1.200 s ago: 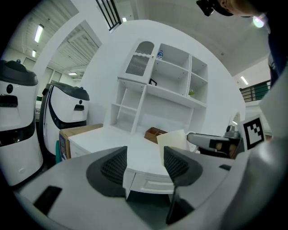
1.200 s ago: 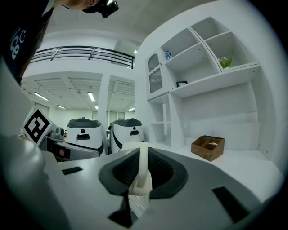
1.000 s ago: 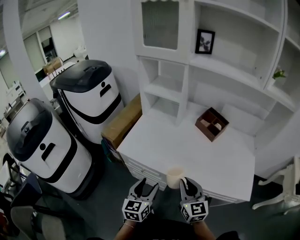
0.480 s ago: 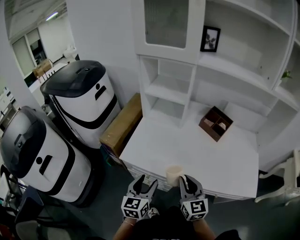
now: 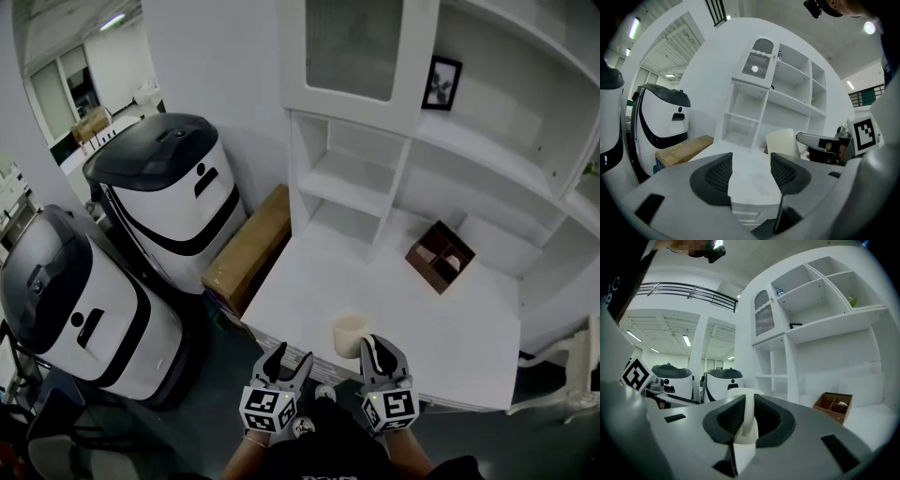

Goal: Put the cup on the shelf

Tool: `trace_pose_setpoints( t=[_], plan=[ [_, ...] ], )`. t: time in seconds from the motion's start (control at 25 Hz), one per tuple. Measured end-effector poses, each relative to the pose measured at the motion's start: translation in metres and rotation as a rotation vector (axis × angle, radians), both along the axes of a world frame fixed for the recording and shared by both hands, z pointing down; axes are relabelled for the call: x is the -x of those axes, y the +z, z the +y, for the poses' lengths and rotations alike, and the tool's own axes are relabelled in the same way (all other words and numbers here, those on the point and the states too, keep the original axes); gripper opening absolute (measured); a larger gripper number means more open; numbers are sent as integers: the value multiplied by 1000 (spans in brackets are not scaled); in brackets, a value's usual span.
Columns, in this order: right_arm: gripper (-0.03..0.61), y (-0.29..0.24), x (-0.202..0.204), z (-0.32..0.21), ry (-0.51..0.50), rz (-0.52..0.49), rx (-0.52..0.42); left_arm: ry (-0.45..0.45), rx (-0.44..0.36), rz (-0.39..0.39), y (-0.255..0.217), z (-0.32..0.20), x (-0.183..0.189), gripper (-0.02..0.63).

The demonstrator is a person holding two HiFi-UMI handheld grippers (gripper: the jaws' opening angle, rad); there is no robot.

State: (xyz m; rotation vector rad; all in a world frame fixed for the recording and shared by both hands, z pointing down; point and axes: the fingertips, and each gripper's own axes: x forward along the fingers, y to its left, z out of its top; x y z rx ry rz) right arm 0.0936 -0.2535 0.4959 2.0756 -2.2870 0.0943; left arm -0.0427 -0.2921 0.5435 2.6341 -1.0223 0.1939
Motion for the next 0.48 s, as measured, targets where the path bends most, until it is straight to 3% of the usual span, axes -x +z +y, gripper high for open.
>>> trace_pose_setpoints(
  t=[0.48],
  plan=[
    [57,-80,-39,-99,-4,43,-175,-51,-37,1,-24,-60,-21,252]
  ],
)
